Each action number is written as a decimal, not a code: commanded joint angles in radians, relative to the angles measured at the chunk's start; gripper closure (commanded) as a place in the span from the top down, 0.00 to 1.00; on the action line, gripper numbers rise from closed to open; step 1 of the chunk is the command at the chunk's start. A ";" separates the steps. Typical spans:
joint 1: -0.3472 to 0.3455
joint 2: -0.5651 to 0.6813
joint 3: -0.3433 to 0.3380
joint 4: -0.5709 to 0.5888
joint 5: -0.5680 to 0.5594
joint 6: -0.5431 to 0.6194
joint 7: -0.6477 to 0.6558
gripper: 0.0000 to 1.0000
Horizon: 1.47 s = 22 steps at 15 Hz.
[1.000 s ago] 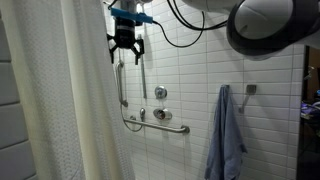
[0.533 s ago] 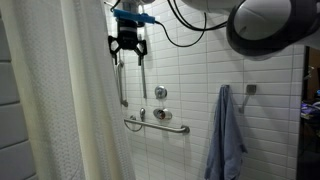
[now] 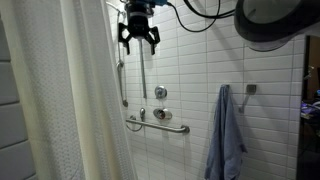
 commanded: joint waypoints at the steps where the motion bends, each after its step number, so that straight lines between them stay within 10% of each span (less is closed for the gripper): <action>1: -0.032 -0.066 0.035 -0.039 0.066 -0.118 0.070 1.00; 22: -0.148 -0.087 0.050 -0.012 0.164 -0.223 0.326 1.00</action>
